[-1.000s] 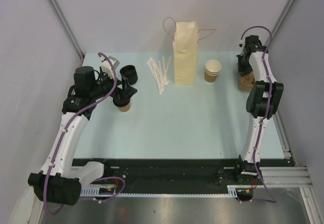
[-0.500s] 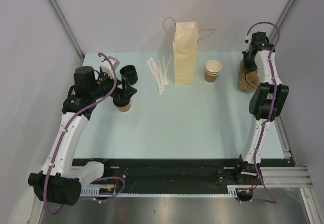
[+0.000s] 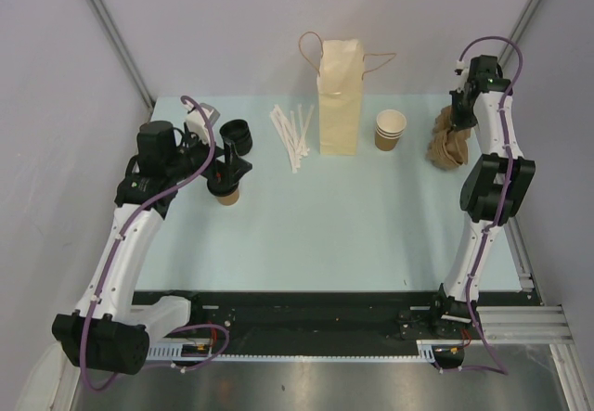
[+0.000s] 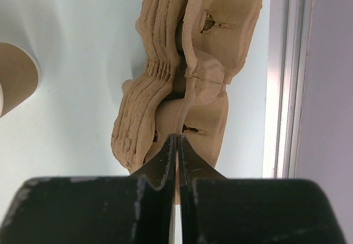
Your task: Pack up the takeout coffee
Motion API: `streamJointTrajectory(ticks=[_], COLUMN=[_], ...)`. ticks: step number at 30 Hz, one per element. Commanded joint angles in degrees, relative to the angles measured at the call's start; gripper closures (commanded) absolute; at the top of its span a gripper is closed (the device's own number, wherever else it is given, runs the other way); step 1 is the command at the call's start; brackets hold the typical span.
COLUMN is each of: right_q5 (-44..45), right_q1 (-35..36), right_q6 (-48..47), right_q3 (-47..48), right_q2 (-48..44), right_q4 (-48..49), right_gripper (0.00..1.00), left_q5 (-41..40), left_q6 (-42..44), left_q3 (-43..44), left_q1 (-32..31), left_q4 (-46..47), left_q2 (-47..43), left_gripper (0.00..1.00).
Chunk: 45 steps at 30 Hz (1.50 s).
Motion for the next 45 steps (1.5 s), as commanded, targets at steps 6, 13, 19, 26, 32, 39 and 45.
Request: streamJointTrajectory(ticks=[6,13,19,26,32,39,45], right_q5=[-0.7,-1.0,-3.7,-5.8,-10.1,-19.9,-29.6], right_q1=[0.5,0.9,1.0,1.0,1.7,2.0,5.0], right_q6=[-1.0,-0.9,-0.4,-1.3,-4.4,-11.6,-22.1], right_q3=[0.3,0.6,0.5,-1.1,-4.2,-9.6,-14.7], right_q2=[-6.7,-8.3,-10.0,-13.8,-20.1,-27.5,-34.2], right_q4=[1.3,1.4,0.8,-0.7,-4.9,-13.1,-21.6], right_gripper=[1.0,1.0,1.0,1.0,1.0,1.0,1.0], left_q5=[1.5,1.3,1.2,0.9,2.0,9.2,13.8], left_q6=[-0.9,-0.9,-1.2,-1.0,-0.3,5.6,10.3], left_q3=[0.9,1.3,1.4,2.3,3.5,4.8,6.0], left_q1=[-0.2,-0.2,-0.2,0.3,2.0,3.8,3.9], left_q4=[1.4,1.1,0.7,-0.5,-2.7,-7.9,-12.9], left_q2=[0.2,0.9,0.9,1.3,1.0,-0.5,-2.2], left_gripper=[0.01,0.0,0.01,0.0,0.01,0.0,0.01])
